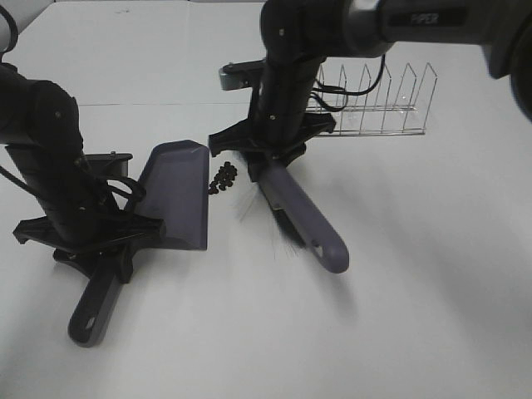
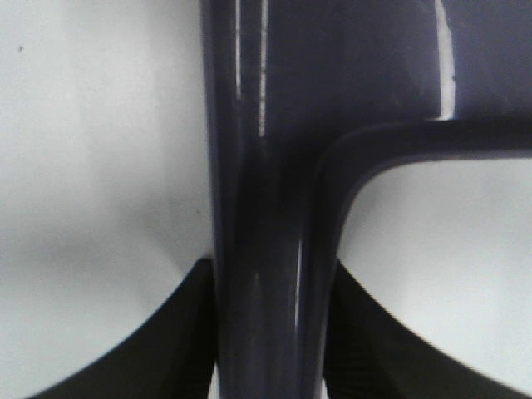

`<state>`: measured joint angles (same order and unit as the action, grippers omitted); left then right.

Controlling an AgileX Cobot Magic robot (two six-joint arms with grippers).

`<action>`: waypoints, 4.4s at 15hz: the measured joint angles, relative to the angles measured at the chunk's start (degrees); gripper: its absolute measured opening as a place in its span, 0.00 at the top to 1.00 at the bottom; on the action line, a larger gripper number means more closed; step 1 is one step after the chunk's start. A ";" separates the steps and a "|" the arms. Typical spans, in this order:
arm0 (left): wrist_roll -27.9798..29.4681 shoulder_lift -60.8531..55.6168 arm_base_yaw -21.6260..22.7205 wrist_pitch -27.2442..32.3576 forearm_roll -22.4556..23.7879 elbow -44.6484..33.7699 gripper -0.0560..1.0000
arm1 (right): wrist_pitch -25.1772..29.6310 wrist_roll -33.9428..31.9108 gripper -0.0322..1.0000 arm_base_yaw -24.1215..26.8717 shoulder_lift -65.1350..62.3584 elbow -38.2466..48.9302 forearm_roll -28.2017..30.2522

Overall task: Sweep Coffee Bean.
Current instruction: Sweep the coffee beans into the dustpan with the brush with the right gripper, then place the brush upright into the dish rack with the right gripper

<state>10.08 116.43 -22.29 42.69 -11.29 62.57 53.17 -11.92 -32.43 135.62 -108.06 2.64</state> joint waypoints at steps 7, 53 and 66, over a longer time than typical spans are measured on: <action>0.00 0.00 0.00 0.00 -0.06 0.00 0.64 | 8.37 0.92 0.70 -8.54 6.65 -17.70 -9.40; -1.03 -2.18 -0.11 -0.97 -2.58 2.23 0.64 | -3.38 12.49 0.70 29.62 -10.83 11.69 2.35; -1.09 -2.18 -0.11 -0.11 -2.58 2.75 0.64 | -4.76 7.91 0.70 29.56 -8.54 5.56 6.25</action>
<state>9.00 114.25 -22.40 42.57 -13.87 65.32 48.41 -4.01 -2.86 127.08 -102.50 8.88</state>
